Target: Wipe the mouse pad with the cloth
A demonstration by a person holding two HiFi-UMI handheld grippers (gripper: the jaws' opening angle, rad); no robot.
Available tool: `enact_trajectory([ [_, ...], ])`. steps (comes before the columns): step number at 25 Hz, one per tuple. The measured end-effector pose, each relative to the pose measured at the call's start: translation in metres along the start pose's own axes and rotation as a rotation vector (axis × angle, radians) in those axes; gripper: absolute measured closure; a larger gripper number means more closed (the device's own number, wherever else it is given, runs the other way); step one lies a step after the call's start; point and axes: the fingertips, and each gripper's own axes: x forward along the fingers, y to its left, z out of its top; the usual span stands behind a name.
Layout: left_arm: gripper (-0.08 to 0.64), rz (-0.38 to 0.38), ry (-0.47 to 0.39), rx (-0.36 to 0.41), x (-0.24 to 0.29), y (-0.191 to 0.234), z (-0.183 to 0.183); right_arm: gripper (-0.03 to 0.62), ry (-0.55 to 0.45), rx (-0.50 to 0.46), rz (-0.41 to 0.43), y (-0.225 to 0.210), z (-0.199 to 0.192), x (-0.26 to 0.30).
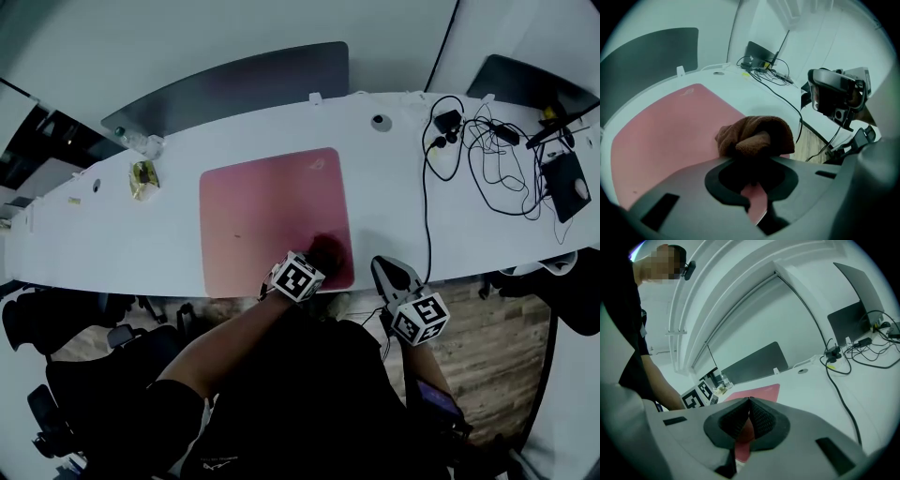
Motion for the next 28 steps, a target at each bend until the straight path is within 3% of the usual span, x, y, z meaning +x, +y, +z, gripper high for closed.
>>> enact_trajectory([
  [14,0.502,0.063,-0.046,-0.133,-0.038,0.056,-0.043,0.566,0.049,-0.033,0.060,0.026,-0.002,0.028],
  [28,0.502,0.148,-0.089,-0.288,-0.082,0.122,-0.110,0.566,0.108,-0.078,0.115,0.062,-0.002,0.069],
])
